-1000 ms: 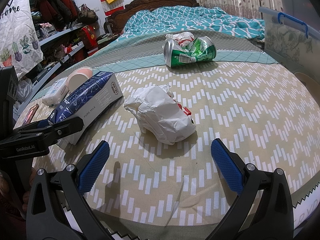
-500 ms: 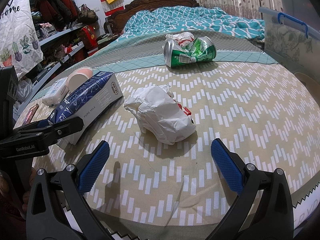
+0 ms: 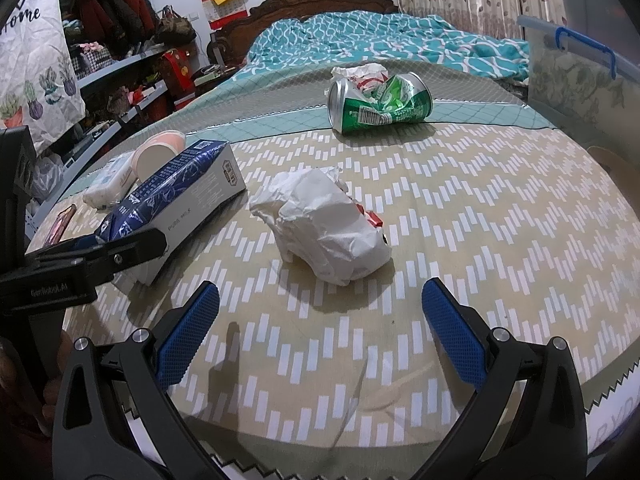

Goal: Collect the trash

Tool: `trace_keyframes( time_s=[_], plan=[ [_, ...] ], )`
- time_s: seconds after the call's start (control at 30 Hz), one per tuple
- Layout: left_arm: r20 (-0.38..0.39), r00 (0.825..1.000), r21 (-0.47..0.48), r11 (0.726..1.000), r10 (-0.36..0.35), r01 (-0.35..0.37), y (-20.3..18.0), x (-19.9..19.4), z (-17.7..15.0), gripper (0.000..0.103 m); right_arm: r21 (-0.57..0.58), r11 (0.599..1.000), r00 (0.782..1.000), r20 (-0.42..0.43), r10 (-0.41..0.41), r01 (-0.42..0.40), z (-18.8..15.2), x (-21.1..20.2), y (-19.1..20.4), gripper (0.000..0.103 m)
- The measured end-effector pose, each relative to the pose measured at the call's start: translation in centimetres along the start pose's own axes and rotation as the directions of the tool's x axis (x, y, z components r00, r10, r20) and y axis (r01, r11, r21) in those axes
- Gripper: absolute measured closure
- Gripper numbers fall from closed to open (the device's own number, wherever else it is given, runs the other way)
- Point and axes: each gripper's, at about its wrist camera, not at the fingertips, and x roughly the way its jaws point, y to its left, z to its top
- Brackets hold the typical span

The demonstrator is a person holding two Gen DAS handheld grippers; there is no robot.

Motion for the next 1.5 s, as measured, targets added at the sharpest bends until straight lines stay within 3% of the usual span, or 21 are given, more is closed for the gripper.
trace_keyframes(
  time_s=[0.13, 0.33, 0.47, 0.53, 0.6, 0.63, 0.67, 0.7, 0.73, 0.77, 0.9, 1.13, 1.3, 1.4, 1.5],
  plan=[
    [-0.002, 0.996, 0.003, 0.996, -0.089, 0.089, -0.3, -0.6, 0.0, 0.008, 0.018, 1.0, 1.0, -0.008, 0.013, -0.013, -0.2, -0.7, -1.1, 0.003],
    [0.008, 0.996, 0.035, 0.996, -0.085, 0.085, -1.4, -0.7, 0.8, 0.008, 0.016, 1.0, 0.999, 0.041, -0.011, 0.011, 0.1, -2.0, -2.2, 0.003],
    [-0.032, 0.995, -0.013, 0.996, -0.092, 0.092, -1.2, 0.7, 1.6, 0.009, -0.032, 0.999, 0.998, 0.056, -0.02, 0.021, 2.2, -1.7, -3.0, 0.003],
    [-0.029, 0.994, -0.026, 0.994, -0.103, 0.102, -1.0, 0.7, 2.0, 0.016, -0.076, 0.996, 0.999, 0.023, -0.033, 0.035, 3.6, -0.5, -2.9, 0.003],
    [-0.038, 0.994, -0.012, 0.995, -0.099, 0.099, -1.1, 0.8, 2.2, 0.037, -0.086, 0.996, 1.0, -0.017, -0.016, 0.015, 4.8, 1.0, -2.9, 0.003],
    [-0.049, 0.994, -0.004, 0.995, -0.101, 0.101, -1.2, 1.0, 2.2, 0.041, -0.079, 0.997, 0.999, -0.039, 0.006, -0.01, 5.3, 1.6, -2.9, 0.004],
    [-0.068, 0.991, 0.001, 0.993, -0.115, 0.116, -1.3, 1.3, 2.2, 0.05, -0.065, 0.996, 0.996, -0.069, 0.05, -0.055, 5.8, 2.3, -3.3, 0.006],
    [-0.078, 0.989, 0.001, 0.992, -0.122, 0.122, -1.4, 1.5, 2.2, 0.05, -0.053, 0.993, 0.99, -0.107, 0.097, -0.103, 6.2, 3.1, -3.6, 0.02],
    [-0.076, 0.991, 0.004, 0.994, -0.113, 0.113, -1.6, 1.5, 2.2, 0.05, -0.042, 0.988, 0.979, -0.141, 0.144, -0.151, 6.5, 3.7, -3.9, 0.045],
    [-0.081, 0.991, 0.009, 0.994, -0.109, 0.11, -1.6, 1.5, 2.2, 0.05, -0.034, 0.986, 0.978, -0.134, 0.16, -0.166, 6.7, 3.7, -4.3, 0.052],
    [-0.099, 0.984, 0.029, 0.988, -0.146, 0.149, -3.0, 1.7, 2.7, 0.051, 0.001, 0.979, 0.976, -0.083, 0.201, -0.202, 6.6, 2.6, -6.4, 0.058],
    [-0.136, 0.974, 0.179, 0.963, -0.181, 0.204, -10.5, 3.9, 5.4, 0.051, 0.175, 0.978, 0.994, 0.025, 0.106, -0.109, 6.5, 0.0, -15.6, 0.058],
    [-0.183, 0.957, 0.286, 0.919, -0.225, 0.271, -17.9, 7.1, 7.6, 0.051, 0.321, 0.947, 0.995, 0.093, -0.018, -0.013, 6.6, -3.1, -24.0, 0.058],
    [-0.221, 0.933, 0.328, 0.88, -0.283, 0.345, -22.9, 9.1, 9.2, 0.051, 0.405, 0.914, 0.987, 0.127, -0.096, 0.037, 6.7, -5.1, -28.9, 0.057],
    [-0.269, 0.898, 0.357, 0.83, -0.348, 0.429, -28.3, 11.3, 10.5, 0.051, 0.476, 0.875, 0.975, 0.139, -0.173, 0.088, 6.9, -6.7, -33.3, 0.057]
  ],
)
